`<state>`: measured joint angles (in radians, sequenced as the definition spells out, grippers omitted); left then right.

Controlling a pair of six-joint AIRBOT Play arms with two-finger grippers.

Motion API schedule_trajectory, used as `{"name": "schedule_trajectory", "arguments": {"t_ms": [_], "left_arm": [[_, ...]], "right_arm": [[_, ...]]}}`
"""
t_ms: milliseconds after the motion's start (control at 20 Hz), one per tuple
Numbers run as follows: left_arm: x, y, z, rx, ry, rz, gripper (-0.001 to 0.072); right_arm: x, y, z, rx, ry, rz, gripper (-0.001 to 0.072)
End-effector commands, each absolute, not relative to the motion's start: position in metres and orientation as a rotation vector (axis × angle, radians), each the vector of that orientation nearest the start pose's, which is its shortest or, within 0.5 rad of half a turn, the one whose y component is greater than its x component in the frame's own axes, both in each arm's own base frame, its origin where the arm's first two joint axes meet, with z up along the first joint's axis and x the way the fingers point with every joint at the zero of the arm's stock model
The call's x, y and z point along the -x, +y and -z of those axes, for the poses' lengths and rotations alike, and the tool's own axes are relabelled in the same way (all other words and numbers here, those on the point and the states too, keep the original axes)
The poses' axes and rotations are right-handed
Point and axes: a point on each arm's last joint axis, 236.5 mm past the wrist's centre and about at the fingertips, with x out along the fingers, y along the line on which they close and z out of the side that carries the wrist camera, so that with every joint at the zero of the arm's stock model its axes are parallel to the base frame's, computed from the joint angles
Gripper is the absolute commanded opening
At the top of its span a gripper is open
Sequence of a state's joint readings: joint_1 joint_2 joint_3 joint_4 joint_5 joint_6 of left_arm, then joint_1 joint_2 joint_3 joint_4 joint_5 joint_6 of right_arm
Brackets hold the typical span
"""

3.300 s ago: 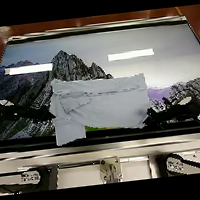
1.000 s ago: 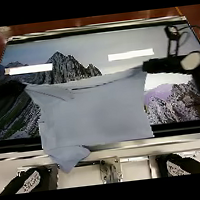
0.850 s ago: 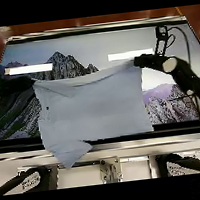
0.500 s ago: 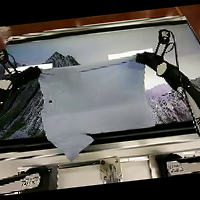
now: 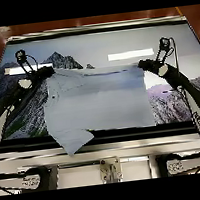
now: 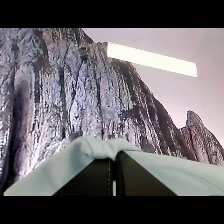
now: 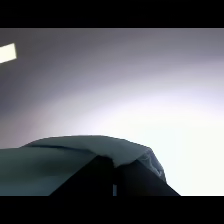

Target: Fold the shirts.

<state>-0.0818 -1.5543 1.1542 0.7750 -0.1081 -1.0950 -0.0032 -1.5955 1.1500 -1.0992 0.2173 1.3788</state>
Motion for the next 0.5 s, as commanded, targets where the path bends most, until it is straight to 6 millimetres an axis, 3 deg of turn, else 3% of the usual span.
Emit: {"name": "schedule_trajectory", "arguments": {"t_ms": [0,200,350,450], "left_arm": [[-0.567,-0.071,-0.022,0.314,0.540,0.104,0.0043],[-0.522,-0.086,0.006,0.335,0.812,0.275,0.0043],[-0.471,-0.081,0.028,0.380,1.051,0.381,0.0042],[-0.447,-0.073,0.034,0.446,1.159,0.404,0.0042]], "right_arm": [[-0.554,0.023,0.040,-0.359,0.706,0.015,0.0065],[-0.536,0.031,0.027,-0.354,0.774,-0.029,0.0065],[-0.499,0.035,0.038,-0.362,0.949,-0.072,0.0064],[-0.467,0.030,0.056,-0.338,1.104,-0.089,0.0065]]}}
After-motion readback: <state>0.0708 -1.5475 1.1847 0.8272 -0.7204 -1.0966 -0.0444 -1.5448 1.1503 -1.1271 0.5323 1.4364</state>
